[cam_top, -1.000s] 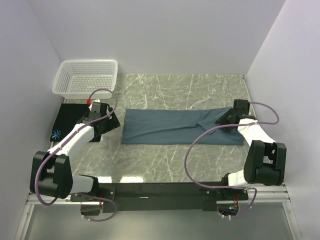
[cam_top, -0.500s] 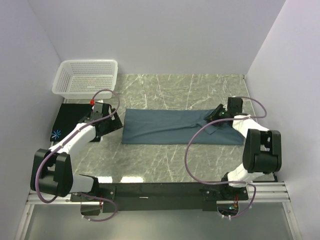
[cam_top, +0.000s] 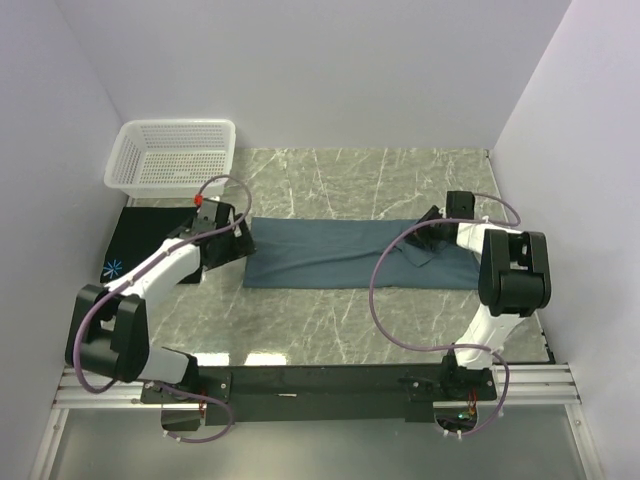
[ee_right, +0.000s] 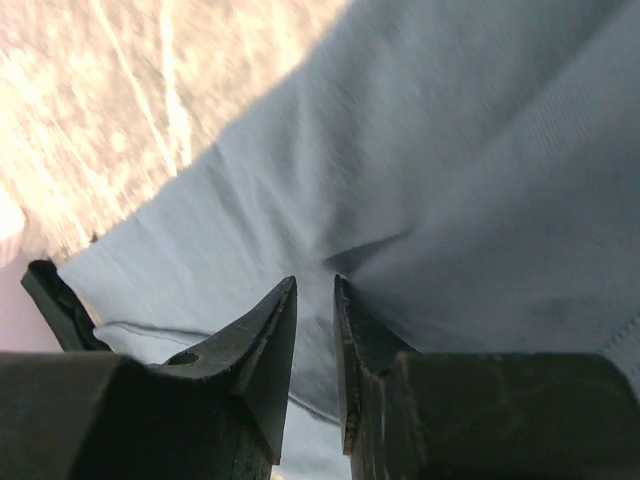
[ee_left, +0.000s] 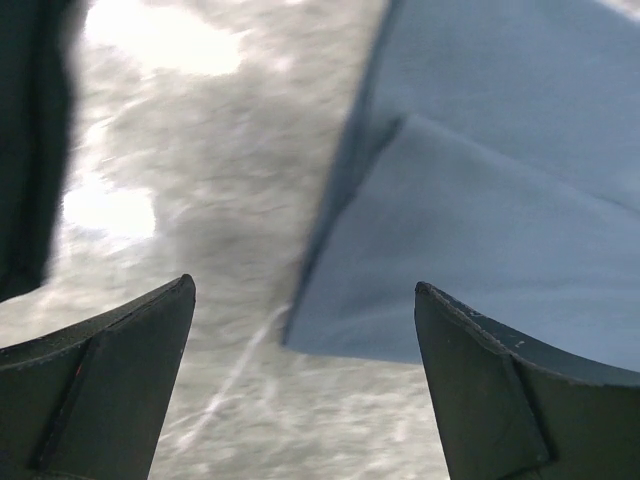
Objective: Fold and stack the t-shirts
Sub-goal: Fold the tshirt
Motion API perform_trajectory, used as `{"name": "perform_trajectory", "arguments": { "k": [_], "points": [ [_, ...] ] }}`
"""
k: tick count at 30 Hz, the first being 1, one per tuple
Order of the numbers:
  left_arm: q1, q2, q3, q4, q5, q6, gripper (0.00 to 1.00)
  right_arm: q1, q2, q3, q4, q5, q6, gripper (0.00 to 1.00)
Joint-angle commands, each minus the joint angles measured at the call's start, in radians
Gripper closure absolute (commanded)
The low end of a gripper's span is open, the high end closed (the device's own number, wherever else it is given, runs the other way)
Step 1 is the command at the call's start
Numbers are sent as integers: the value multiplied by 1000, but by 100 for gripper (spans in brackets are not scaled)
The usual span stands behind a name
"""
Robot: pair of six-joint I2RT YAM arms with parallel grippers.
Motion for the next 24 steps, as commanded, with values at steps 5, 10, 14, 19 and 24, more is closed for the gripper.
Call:
{"name": "perform_trajectory", "arguments": {
  "k": [5, 10, 14, 19, 24],
  "points": [
    [-67, 133, 178, 21, 58, -49, 12, -11, -111, 52, -99, 110, -57, 71],
    [-95, 245, 273, 1, 39, -45, 27, -61, -191, 14, -132, 154, -75, 71],
    [-98, 301, 327, -13, -43, 22, 23, -103, -188, 9, -141, 137, -91, 71],
    [-99, 371, 374, -33, -63, 44, 30, -133, -180, -8, -125, 128, -88, 71],
    [-99, 416, 388, -33, -67, 39, 39, -156, -169, -22, -112, 131, -83, 71]
  ]
}}
